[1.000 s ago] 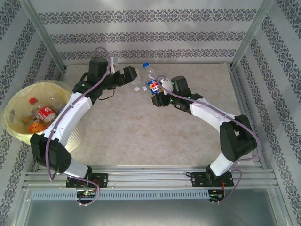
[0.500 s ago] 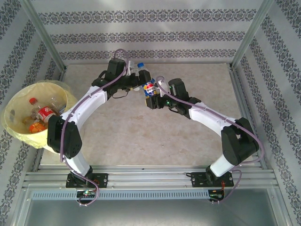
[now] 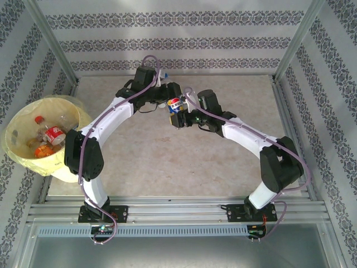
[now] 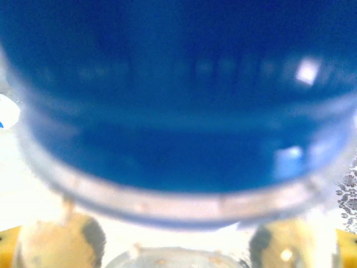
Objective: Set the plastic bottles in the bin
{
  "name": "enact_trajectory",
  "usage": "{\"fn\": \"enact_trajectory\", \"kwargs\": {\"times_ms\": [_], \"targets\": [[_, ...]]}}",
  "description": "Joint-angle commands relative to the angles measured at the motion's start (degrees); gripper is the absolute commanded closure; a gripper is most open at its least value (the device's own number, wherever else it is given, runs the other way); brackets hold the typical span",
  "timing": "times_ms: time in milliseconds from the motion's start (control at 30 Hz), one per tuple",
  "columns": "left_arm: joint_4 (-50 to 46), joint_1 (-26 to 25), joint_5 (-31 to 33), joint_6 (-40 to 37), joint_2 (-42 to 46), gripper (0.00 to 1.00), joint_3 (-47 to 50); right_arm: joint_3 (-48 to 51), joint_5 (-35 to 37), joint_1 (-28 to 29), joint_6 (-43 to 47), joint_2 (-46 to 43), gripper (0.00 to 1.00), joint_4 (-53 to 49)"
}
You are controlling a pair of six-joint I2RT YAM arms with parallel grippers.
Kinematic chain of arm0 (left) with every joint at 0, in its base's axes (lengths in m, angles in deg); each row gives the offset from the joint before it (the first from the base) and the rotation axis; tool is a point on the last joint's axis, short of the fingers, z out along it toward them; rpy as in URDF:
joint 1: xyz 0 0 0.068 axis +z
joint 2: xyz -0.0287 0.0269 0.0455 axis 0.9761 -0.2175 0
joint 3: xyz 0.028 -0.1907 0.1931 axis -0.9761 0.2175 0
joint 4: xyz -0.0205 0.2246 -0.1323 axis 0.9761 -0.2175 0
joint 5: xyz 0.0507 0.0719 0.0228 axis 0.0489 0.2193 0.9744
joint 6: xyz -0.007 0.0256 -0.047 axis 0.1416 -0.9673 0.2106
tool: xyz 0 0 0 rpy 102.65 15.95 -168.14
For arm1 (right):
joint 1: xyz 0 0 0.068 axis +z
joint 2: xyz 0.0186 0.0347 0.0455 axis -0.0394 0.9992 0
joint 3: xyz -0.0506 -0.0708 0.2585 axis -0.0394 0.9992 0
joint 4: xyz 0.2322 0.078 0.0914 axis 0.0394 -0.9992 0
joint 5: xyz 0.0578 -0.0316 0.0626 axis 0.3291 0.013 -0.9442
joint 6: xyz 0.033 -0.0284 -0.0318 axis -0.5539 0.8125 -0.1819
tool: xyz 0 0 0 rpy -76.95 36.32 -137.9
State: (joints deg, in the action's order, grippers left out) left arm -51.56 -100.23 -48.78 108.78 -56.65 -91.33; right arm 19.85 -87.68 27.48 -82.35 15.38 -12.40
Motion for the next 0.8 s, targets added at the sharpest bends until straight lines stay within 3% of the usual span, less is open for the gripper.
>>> {"fn": "enact_trajectory", "kwargs": {"times_ms": [0, 333, 767], "targets": [[-2.6, -0.9, -1.0, -1.8, -0.2, 0.37, -1.6, -2.5, -4.2, 0.0, 2.1, 0.2, 0.36, 1.5], [-3.3, -0.8, 3.6, -2.0, 2.2, 0.4, -1.2, 1.8, -6.6, -3.0, 3.0, -6.8, 0.05, 1.1], [-5.3, 0.6, 10.9, -4.1, 7.4, 0.39, 0.6, 11.8, 8.8, -4.1, 7.2, -23.4, 0.02, 5.6]]}}
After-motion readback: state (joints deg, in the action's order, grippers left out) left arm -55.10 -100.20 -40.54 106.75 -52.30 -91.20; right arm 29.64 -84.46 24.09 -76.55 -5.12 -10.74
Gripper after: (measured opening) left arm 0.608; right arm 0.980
